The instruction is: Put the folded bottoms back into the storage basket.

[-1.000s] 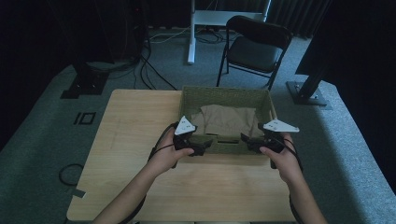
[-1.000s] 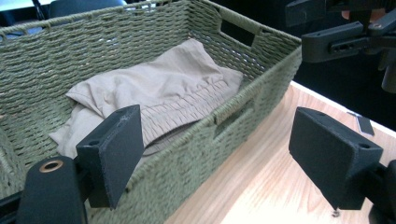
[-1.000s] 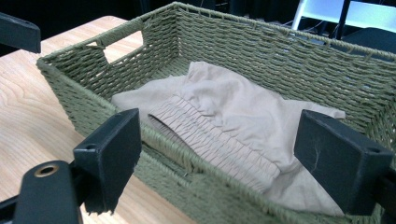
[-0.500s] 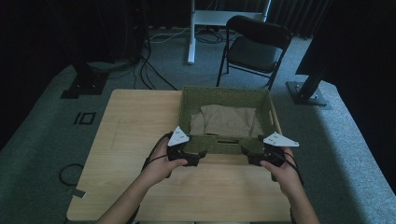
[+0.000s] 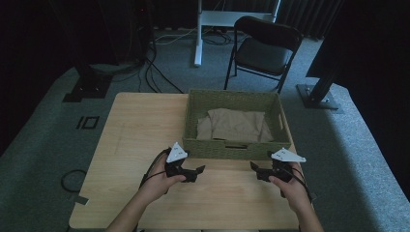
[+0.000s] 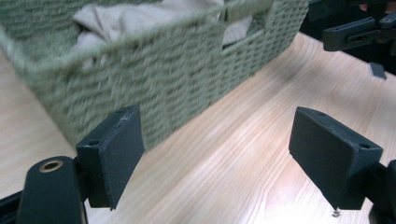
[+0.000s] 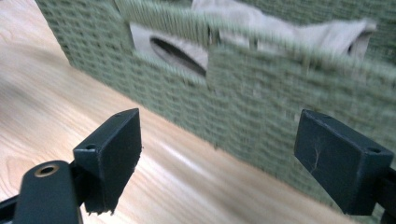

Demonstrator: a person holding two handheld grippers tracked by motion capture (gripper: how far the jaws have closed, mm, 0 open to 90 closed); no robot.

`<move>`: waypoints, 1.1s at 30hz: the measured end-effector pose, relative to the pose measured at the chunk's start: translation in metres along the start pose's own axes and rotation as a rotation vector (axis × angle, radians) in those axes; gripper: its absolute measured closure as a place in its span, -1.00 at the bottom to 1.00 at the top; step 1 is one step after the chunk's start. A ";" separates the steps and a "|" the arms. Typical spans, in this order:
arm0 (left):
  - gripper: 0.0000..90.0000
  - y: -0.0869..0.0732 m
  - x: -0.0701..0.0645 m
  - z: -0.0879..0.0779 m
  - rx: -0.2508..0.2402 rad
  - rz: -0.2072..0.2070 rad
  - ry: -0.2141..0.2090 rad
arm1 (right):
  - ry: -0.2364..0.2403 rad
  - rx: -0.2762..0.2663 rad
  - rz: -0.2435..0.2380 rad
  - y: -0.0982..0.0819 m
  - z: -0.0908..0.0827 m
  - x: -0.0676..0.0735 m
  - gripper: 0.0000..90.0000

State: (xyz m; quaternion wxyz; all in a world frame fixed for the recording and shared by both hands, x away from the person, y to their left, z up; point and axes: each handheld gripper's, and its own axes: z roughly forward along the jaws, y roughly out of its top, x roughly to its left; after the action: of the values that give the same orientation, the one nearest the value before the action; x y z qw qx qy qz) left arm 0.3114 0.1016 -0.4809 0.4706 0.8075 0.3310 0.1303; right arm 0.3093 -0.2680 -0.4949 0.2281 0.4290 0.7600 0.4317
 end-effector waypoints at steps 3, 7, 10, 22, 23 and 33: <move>-0.58 -0.009 0.003 0.000 0.011 -0.017 0.008 | -0.009 0.020 0.011 -0.010 0.002 -0.003 -0.67; -0.58 -0.021 0.008 0.000 0.029 -0.036 0.015 | -0.022 0.043 0.027 -0.023 0.005 -0.007 -0.67; -0.58 -0.031 0.012 0.000 0.054 -0.041 0.034 | -0.024 0.053 0.042 -0.031 0.006 -0.009 -0.67; -0.58 -0.062 0.023 -0.007 0.122 -0.068 0.073 | -0.064 0.110 0.069 -0.056 0.008 -0.018 -0.68; -0.58 -0.063 0.023 -0.007 0.130 -0.067 0.076 | -0.066 0.118 0.071 -0.058 0.008 -0.019 -0.68; -0.58 -0.080 0.033 -0.017 0.148 -0.093 0.112 | -0.111 0.160 0.107 -0.068 0.002 -0.026 -0.68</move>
State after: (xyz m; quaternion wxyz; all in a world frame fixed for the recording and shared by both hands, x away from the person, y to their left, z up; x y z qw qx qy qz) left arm 0.2937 0.1617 -0.5434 0.3960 0.8153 0.4025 0.1284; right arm 0.2932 -0.3065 -0.5547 0.2116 0.5091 0.7542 0.3566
